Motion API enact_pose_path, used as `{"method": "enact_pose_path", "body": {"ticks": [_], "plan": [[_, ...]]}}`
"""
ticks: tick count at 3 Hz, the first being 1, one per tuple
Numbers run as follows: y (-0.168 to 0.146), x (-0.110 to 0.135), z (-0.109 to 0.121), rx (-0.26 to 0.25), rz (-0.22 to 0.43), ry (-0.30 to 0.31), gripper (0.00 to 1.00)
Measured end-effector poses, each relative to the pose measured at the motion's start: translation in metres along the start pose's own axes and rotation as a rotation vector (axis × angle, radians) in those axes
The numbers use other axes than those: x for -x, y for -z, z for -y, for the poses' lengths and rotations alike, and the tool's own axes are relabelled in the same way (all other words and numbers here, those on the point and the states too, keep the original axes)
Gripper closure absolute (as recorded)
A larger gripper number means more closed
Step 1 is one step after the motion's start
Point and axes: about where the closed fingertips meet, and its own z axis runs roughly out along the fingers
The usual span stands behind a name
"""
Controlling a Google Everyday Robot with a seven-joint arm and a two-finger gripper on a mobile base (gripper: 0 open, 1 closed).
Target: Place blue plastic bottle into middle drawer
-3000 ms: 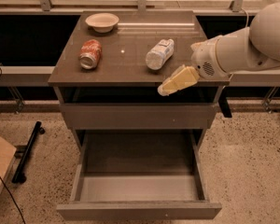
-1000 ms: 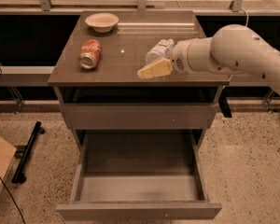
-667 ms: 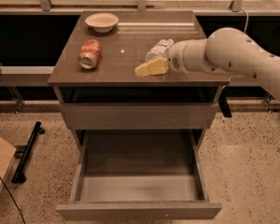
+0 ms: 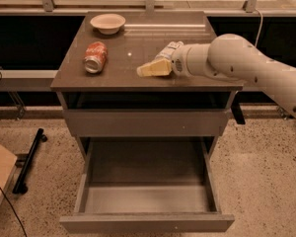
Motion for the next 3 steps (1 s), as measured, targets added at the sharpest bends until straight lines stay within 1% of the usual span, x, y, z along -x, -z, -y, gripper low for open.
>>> {"method": "enact_pose_path", "body": {"ticks": [1,2,3], "plan": [[-0.008,0.001,0.01,-0.028,0.022,-0.047,0.0],[-0.016,0.002,0.021,-0.071,0.024,-0.079,0.0],[-0.022,-0.003,0.036,-0.126,0.003,-0.113,0.02]]}}
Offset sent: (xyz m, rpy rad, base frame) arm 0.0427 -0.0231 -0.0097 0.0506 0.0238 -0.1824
